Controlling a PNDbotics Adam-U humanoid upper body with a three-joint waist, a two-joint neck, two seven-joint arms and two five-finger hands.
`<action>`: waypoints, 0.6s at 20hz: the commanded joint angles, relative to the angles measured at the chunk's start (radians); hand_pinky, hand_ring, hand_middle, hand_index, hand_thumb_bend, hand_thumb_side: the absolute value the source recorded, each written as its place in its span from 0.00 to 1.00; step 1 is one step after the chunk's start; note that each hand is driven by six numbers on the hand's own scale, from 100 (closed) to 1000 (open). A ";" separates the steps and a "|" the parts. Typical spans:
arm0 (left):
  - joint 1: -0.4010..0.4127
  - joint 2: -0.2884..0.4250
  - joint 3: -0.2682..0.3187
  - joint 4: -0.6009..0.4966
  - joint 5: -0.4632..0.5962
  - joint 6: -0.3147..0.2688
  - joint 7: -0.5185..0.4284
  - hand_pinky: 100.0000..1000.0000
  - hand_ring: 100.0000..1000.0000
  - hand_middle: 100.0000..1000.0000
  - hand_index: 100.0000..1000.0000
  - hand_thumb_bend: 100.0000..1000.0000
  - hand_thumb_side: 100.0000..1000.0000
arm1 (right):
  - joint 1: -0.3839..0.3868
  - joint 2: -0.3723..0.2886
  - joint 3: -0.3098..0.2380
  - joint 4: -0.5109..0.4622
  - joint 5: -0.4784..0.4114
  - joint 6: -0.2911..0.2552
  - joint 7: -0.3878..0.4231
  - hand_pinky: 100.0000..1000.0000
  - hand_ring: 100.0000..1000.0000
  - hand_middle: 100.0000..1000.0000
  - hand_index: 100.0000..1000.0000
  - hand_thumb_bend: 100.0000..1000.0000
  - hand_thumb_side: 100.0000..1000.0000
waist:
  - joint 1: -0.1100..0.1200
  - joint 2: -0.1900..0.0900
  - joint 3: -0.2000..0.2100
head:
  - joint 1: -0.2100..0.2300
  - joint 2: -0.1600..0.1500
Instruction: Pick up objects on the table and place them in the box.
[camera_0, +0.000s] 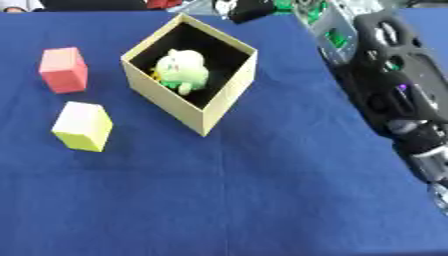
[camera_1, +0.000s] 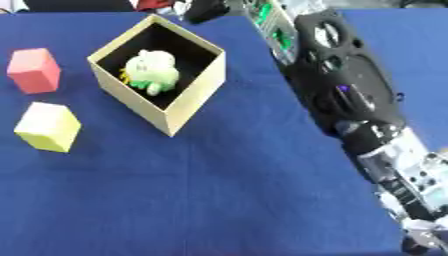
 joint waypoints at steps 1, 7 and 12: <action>-0.003 0.073 -0.009 -0.019 -0.027 -0.004 -0.003 0.69 0.64 0.64 0.76 0.12 0.96 | -0.001 -0.058 -0.077 -0.088 -0.042 0.037 -0.046 0.89 0.93 0.88 0.95 0.00 0.75 | 0.006 -0.017 -0.004 | 0.004 0.005; -0.003 0.209 -0.038 -0.019 -0.111 -0.010 -0.077 0.71 0.71 0.71 0.81 0.15 0.90 | 0.075 -0.109 -0.182 -0.227 -0.127 0.076 -0.132 0.86 0.90 0.84 0.96 0.00 0.81 | 0.017 -0.019 -0.014 | 0.011 0.010; -0.004 0.326 -0.085 -0.019 -0.183 0.016 -0.149 0.73 0.75 0.76 0.85 0.30 0.82 | 0.149 -0.147 -0.209 -0.344 -0.199 0.136 -0.204 0.86 0.90 0.83 0.96 0.00 0.84 | 0.023 -0.018 -0.023 | 0.023 0.014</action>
